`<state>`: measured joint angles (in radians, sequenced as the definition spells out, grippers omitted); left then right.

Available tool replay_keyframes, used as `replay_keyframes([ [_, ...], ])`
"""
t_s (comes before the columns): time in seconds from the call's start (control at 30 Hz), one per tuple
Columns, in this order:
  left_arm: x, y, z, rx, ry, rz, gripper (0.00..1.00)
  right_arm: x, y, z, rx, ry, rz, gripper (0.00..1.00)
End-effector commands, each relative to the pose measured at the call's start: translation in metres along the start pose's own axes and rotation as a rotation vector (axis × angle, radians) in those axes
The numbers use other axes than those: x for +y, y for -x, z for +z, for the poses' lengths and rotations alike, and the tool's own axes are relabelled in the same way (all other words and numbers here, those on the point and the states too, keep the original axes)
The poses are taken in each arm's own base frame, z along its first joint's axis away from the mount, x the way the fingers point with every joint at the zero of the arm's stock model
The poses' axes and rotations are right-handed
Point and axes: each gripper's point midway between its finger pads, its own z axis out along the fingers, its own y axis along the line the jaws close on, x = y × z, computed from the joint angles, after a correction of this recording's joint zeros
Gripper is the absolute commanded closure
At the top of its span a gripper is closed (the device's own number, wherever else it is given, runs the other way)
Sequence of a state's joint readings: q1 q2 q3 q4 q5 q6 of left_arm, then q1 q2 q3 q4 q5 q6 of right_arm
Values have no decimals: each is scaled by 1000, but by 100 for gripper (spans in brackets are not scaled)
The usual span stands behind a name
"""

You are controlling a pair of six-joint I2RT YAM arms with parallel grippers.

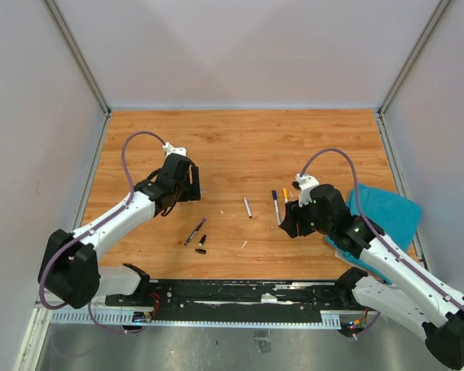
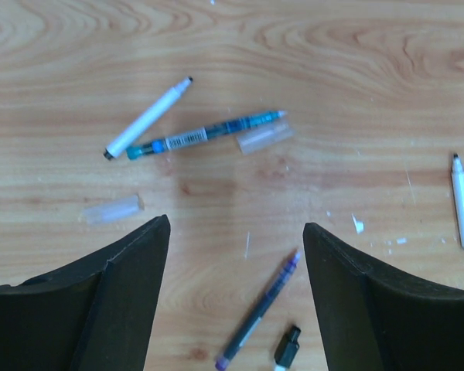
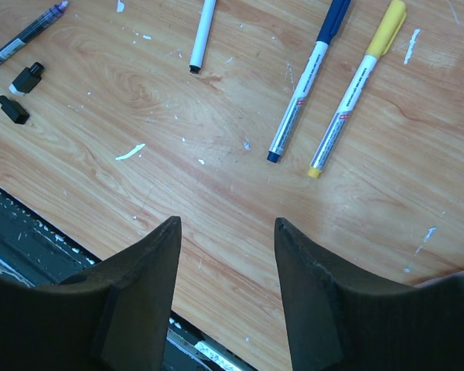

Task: Insert the pens into the pen caps
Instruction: Move the pen to the center of the board.

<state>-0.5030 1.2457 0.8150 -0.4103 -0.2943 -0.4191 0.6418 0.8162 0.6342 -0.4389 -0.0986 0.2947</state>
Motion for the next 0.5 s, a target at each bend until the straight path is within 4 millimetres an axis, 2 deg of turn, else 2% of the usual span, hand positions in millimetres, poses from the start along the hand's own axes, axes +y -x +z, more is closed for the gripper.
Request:
replay_keyframes([
  [0.0, 5, 32, 13, -53, 32, 10, 26, 8, -13, -1, 41, 44, -3, 48],
  [0.13, 9, 29, 28, -4, 34, 38, 29, 8, -16, -1, 47, 46, -1, 49],
  [0.47, 40, 38, 67, 49, 80, 15, 28, 20, -21, -1, 86, 112, 9, 50],
])
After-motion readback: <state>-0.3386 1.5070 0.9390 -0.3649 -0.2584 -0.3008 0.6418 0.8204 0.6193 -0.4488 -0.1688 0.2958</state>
